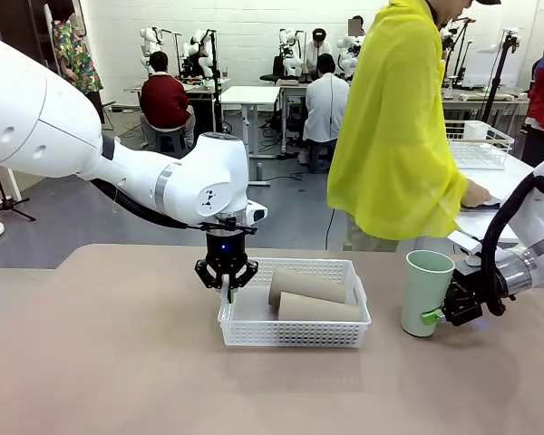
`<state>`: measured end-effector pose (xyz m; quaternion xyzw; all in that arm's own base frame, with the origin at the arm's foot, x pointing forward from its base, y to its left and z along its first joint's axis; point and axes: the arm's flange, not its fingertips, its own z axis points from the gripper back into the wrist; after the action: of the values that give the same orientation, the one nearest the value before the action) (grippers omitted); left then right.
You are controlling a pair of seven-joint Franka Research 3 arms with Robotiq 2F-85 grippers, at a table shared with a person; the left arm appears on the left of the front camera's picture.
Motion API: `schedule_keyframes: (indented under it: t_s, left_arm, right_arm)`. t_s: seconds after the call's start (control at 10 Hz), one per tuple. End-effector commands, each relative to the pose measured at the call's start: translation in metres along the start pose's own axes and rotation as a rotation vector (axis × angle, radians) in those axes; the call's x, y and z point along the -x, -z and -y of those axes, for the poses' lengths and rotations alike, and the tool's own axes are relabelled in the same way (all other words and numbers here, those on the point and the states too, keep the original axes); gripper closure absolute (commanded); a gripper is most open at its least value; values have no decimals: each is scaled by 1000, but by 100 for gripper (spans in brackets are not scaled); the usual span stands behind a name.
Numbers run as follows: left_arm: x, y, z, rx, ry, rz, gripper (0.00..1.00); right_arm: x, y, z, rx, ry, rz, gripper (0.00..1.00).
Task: Clean and organize the cups into the basket.
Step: Pick up the Reusable plastic cup from the right side of the table and stack it inside the Organizing basket in the center of the table.
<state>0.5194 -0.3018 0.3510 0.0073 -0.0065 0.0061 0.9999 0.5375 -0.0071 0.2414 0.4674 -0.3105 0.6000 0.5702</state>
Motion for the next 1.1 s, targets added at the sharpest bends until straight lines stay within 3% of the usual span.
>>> schedule_keyframes:
  t_s: [0.0, 0.2, 0.7, 1.0]
  left_arm:
    - [2, 1, 0, -6, 4, -3, 100]
    - [2, 1, 0, -6, 4, -3, 100]
    - [2, 1, 0, -6, 4, -3, 100]
    - [2, 1, 0, -6, 4, -3, 100]
  right_arm:
    - [-19, 11, -10, 165, 24, -157, 79]
    - [-91, 24, -34, 272, 61, -281, 79]
    - [-251, 30, -84, 361, 54, -337, 79]
    - [-285, 39, -100, 364, 69, -340, 79]
